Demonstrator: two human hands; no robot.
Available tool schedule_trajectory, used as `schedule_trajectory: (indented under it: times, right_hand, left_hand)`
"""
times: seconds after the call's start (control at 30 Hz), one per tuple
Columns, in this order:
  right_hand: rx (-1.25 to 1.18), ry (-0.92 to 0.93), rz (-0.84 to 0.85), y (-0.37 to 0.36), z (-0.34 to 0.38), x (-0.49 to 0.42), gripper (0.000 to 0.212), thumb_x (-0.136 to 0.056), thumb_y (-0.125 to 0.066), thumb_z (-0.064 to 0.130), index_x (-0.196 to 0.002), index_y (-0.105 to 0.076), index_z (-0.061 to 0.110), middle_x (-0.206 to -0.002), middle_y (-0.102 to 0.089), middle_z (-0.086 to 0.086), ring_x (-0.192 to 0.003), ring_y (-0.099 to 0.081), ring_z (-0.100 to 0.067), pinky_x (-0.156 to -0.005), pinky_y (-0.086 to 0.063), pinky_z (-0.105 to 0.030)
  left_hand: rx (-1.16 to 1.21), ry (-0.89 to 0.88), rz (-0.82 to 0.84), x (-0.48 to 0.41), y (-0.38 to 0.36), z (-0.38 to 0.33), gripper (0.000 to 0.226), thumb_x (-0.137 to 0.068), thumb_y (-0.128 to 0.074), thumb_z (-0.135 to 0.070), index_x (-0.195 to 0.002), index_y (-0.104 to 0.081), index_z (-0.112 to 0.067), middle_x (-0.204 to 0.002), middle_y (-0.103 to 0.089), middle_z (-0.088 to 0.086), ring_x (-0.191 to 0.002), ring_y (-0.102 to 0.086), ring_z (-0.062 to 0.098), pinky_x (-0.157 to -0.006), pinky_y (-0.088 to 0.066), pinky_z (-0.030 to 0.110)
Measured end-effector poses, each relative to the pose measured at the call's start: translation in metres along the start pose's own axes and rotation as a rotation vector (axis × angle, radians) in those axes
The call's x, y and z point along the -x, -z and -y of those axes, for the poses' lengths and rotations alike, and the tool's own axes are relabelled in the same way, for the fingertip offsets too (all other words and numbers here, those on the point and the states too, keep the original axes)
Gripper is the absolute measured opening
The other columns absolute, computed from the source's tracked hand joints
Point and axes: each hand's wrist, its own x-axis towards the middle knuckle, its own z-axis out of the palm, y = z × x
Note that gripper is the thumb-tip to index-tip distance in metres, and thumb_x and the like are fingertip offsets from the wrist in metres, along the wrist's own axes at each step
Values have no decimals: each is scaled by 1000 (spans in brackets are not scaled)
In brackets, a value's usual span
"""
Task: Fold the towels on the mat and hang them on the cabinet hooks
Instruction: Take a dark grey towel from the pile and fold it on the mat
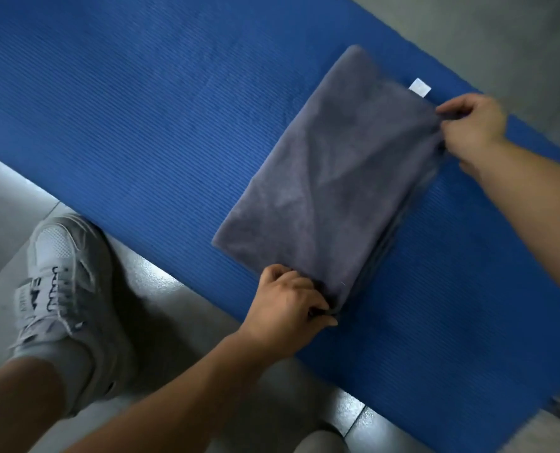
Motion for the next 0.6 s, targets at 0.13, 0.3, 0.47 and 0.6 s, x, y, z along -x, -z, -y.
schedule_trajectory:
  times: [0.13, 0.3, 0.47, 0.6]
  right_hand:
    - [72, -19, -4, 1, -12, 0, 33, -81, -51, 2, -91, -70, 27, -95, -67, 6, -89, -63, -11, -72, -48, -19]
    - [292, 134, -41, -1, 3, -1, 31, -80, -50, 18, -99, -74, 24, -114, -66, -9, -111, -61, -30, -96, -50, -29]
    - [270, 467, 107, -37, 49, 16, 28, -90, -58, 18, -114, -72, 13, -121, -62, -14, -109, -60, -25, -94, -36, -13]
    - [154, 445, 167, -81, 90, 0, 35, -90, -61, 31, -123, -65, 18, -125, -62, -7, -94, -70, -23, -83, -58, -31]
  left_hand:
    - [-61, -13, 43, 1, -3, -9, 31, -77, -65, -63, -77, -76, -35, -73, -67, -18, -80, -63, 7, -91, -33, 33]
    - [-41, 261, -248, -11, 31, 3, 32, -92, -55, -52, -83, -69, -25, -80, -66, -6, -81, -61, 21, -80, -47, 39]
    - [-80, 736, -388, -29, 75, 57, 36, -86, -71, -41, -111, -64, -15, -113, -58, 11, -108, -51, 35, -93, -43, 46]
    - [49, 855, -209, -38, 94, 73, 27, -84, -71, -51, -89, -60, -27, -90, -64, -3, -94, -62, 27, -76, -50, 37]
